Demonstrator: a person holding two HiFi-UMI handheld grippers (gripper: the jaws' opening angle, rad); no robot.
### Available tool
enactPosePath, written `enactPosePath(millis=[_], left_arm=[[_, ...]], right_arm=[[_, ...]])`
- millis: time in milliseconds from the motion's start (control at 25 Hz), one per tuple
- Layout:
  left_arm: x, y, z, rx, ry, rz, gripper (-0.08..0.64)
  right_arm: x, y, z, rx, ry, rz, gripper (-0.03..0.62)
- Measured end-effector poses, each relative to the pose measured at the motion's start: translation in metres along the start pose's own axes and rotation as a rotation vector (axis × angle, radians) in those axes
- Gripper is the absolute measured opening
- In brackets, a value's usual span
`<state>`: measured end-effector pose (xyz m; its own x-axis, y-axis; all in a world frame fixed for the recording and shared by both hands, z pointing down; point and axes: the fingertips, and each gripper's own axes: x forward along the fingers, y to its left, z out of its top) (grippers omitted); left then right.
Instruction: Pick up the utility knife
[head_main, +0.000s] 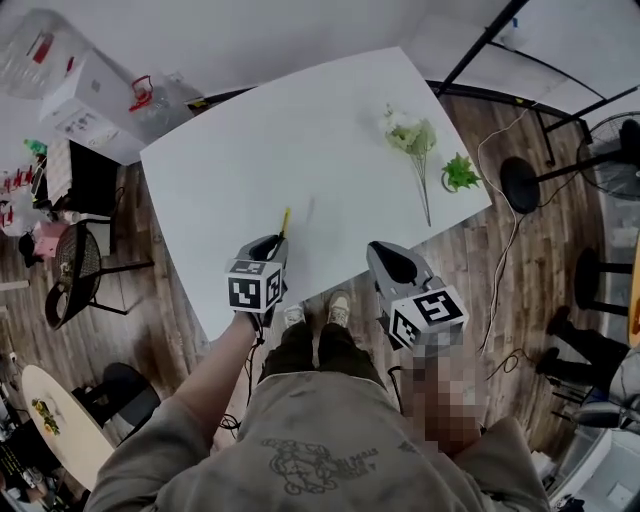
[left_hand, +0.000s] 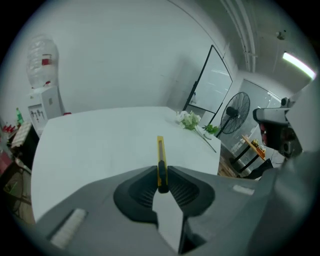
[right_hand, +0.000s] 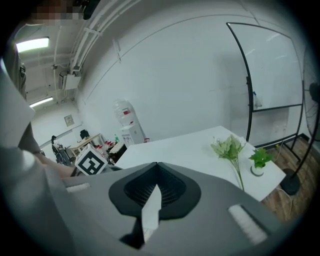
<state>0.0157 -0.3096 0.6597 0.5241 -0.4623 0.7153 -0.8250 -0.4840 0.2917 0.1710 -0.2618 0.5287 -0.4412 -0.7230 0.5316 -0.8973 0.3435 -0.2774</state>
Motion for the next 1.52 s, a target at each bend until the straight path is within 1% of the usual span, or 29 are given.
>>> enactPosePath(millis=[80,200,320,440,520,640,920,1080,1200,1280,1400,1520], left_arm=[[-0.017,-0.008,0.021,0.045,-0.041,-0.015,0.069],[-0.045,-0.02,0.054,0.137,-0.106,-0.027,0.069],[-0.073,-0.033,0.087,0.213,-0.183,-0.019,0.069],[-0.103,-0.04,0.123,0.27,-0.27,0.0,0.069],[-0.124,-0.044,0.145,0.294,-0.329,0.009,0.069],[-0.155,-0.05,0.174,0.308,-0.415,0.014,0.069],[-0.224,-0.069,0.227,0.35,-0.602,0.015,0.069],[-0.262,-0.087,0.244,0.366,-0.701,-0.001,0.07],[-0.283,-0.094,0.247,0.382,-0.743,-0.007,0.07],[-0.293,-0.097,0.246,0.381,-0.751,-0.005,0.071],[-0.3,-0.101,0.242,0.367,-0.745,-0.006,0.069],[-0.299,-0.103,0.23,0.357,-0.723,-0.006,0.069]], right_arm=[[-0.007,0.003,0.017,-0.034,-0.038,-0.002,0.028],[-0.019,0.014,0.048,-0.094,-0.121,-0.003,0.028],[-0.037,0.022,0.081,-0.136,-0.207,-0.008,0.028],[-0.055,0.028,0.111,-0.173,-0.275,-0.02,0.028],[-0.066,0.032,0.129,-0.203,-0.315,-0.031,0.028],[-0.084,0.039,0.152,-0.235,-0.38,-0.038,0.028],[-0.134,0.058,0.196,-0.28,-0.524,-0.041,0.028],[-0.16,0.07,0.213,-0.297,-0.594,-0.031,0.028],[-0.172,0.078,0.219,-0.272,-0.628,0.005,0.028],[-0.178,0.08,0.218,-0.272,-0.632,0.013,0.028],[-0.182,0.075,0.21,-0.29,-0.61,-0.006,0.026],[-0.179,0.068,0.198,-0.261,-0.582,-0.011,0.026]])
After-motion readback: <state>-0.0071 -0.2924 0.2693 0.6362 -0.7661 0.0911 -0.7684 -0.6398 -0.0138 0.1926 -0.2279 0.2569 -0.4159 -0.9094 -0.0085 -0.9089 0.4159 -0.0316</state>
